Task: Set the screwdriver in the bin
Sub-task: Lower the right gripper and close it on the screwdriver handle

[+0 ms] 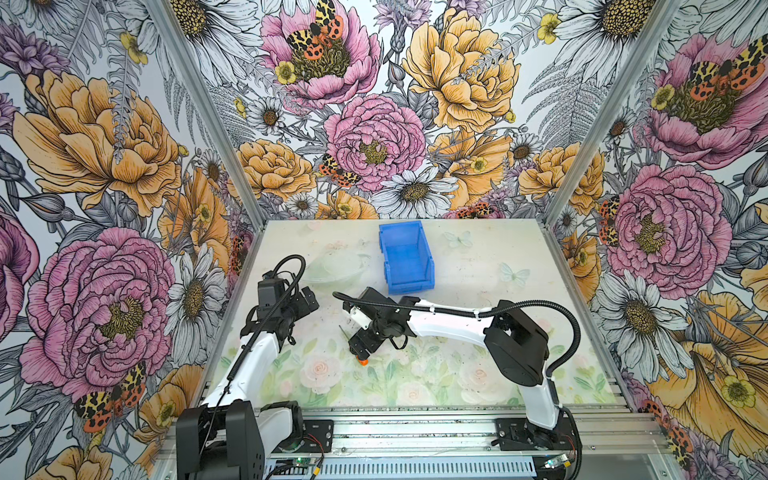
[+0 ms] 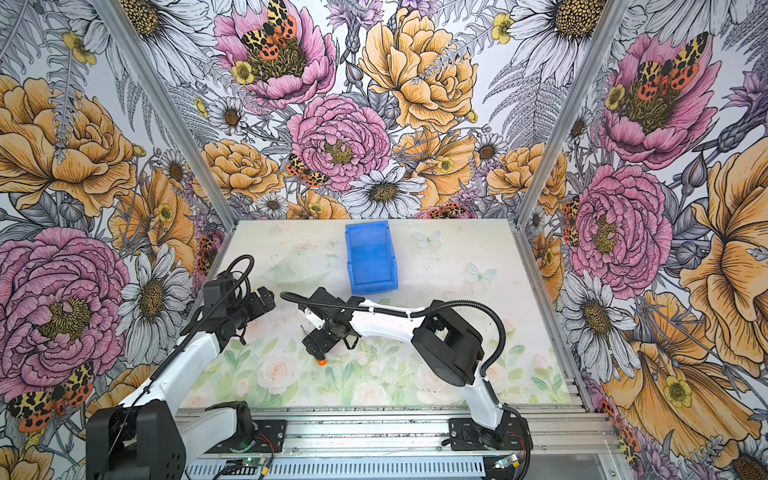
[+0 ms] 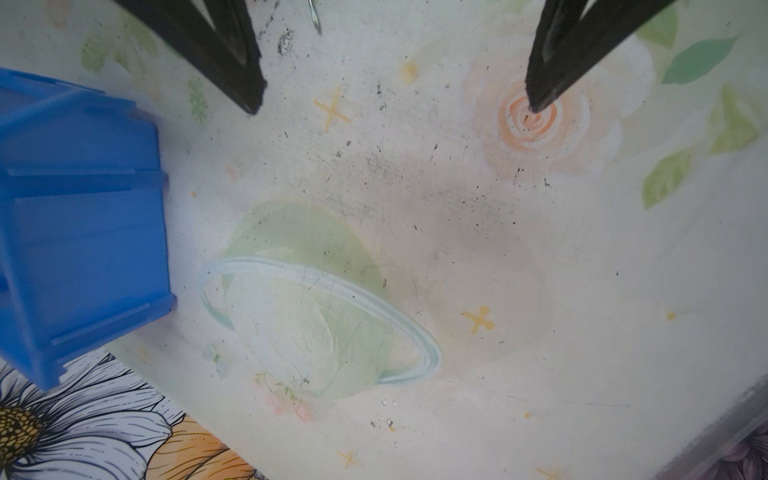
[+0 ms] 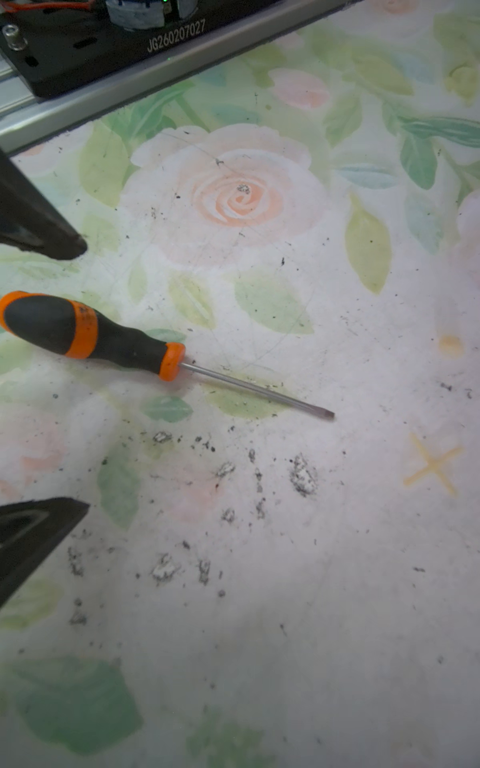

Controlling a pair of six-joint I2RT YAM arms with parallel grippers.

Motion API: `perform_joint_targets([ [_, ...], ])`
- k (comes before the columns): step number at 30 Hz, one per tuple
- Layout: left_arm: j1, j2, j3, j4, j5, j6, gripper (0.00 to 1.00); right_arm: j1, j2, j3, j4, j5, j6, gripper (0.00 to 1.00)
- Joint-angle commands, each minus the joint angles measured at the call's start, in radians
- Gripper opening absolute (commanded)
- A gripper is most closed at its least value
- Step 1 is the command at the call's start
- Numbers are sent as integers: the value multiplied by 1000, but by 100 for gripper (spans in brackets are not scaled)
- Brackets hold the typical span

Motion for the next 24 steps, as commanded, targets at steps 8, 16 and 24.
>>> perform_joint_targets([
  [8,13,1,-18,55,19,-18,99,26,62,72,-34,0,-25,69],
  [16,15,2,-19,62,18,-18,99,38,101,109,-70,11,-31,60],
  [24,16,3,-23,68,24,-23,99,43,141,109,-79,16,-25,40],
])
